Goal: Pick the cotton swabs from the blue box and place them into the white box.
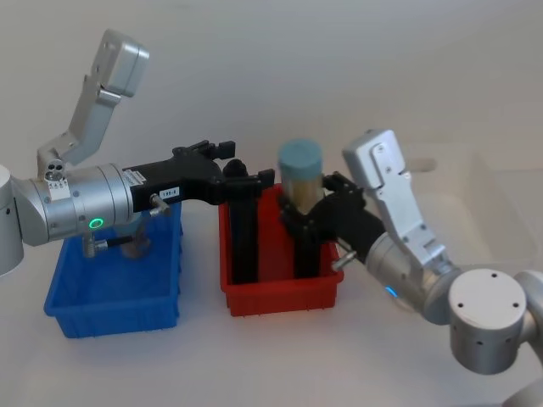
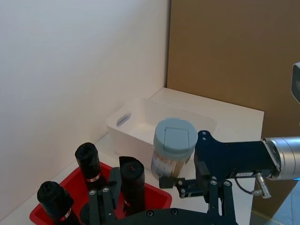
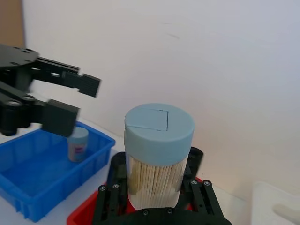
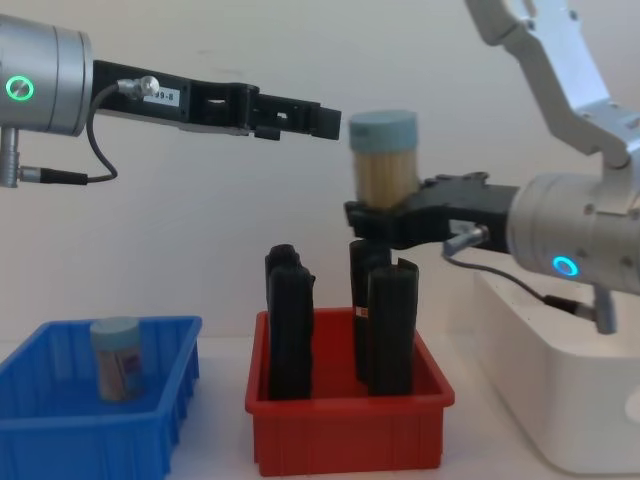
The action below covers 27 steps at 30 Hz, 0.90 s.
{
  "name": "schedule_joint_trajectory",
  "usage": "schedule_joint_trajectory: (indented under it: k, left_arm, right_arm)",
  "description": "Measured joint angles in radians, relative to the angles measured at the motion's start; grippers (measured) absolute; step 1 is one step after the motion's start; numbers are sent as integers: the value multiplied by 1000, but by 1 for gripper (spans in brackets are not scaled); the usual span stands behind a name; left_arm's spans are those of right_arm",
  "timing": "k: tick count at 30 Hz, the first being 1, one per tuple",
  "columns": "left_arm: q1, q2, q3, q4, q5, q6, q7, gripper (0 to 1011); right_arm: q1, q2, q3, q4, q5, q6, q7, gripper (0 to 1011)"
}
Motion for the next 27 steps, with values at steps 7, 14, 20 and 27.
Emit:
schedule_joint_trajectory:
  k: [7, 14, 20, 27]
  left_arm:
    - [0, 0, 0, 0, 0, 0, 0, 1004]
    - [0, 0, 0, 0, 0, 0, 0, 1004]
    - [0, 0, 0, 0, 0, 0, 0, 1004]
    - [0, 0, 0, 0, 0, 0, 0, 1004]
  right_arm:
    - [-28, 35, 33, -38, 27, 16, -71, 649]
    - [-56, 76, 76, -60, 64, 29, -137, 649]
    - [-74, 110, 117, -59, 108, 46, -194, 649]
    - [-76, 135, 157, -23, 159, 72, -237, 649]
